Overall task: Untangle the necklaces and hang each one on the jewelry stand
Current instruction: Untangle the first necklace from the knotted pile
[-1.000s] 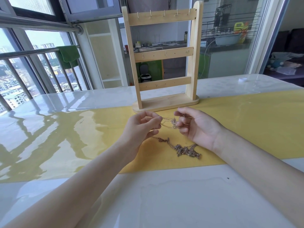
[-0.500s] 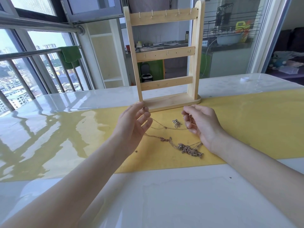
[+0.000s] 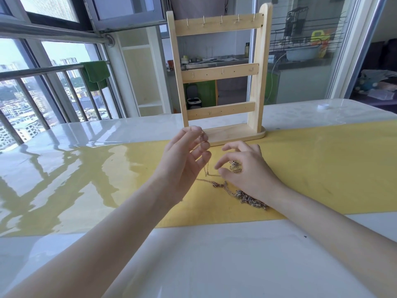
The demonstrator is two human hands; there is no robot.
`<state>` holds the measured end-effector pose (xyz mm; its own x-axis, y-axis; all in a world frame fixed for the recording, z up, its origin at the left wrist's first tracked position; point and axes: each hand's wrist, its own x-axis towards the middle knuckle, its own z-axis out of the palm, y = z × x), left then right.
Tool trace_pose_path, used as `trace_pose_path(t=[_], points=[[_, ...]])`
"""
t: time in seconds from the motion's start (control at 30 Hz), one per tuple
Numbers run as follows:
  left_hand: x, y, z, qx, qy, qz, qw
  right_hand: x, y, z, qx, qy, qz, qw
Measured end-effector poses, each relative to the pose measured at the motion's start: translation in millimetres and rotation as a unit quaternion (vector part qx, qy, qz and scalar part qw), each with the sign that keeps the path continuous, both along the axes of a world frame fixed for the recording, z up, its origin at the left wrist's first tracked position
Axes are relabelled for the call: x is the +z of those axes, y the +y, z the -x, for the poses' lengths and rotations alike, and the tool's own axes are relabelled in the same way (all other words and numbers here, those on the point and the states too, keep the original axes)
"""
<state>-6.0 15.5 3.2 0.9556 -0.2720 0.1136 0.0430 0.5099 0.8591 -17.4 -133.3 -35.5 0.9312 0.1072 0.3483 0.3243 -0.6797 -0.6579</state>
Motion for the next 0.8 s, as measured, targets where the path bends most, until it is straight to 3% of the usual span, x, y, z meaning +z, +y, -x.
trace_pose_path(t=[0.23, 0.33, 0.43, 0.53, 0.6, 0.7, 0.8], points=[[4, 3, -2, -0.003, 0.020, 0.040, 0.999, 5, 5, 3, 0.101, 0.068, -0.096, 0.988], [5, 7, -7, 0.028, 0.024, 0.035, 0.999, 7, 6, 5, 0.100, 0.077, -0.159, 0.979], [-3, 13, -11, 0.092, 0.009, -0.092, 0.991, 6, 0, 1, 0.056, 0.077, -0.247, 0.964], [-16, 13, -13, 0.129, -0.031, -0.298, 0.945, 5, -5, -1, 0.029, 0.058, -0.287, 0.956], [-20, 11, -12, 0.141, -0.088, -0.385, 0.908, 4, -5, -2, 0.020, 0.046, -0.268, 0.962], [-16, 7, -7, 0.137, -0.183, -0.434, 0.871, 3, -3, -3, 0.028, 0.040, -0.234, 0.971], [-14, 4, -2, 0.113, -0.218, -0.455, 0.856, 3, -3, -2, 0.038, 0.034, -0.218, 0.975]])
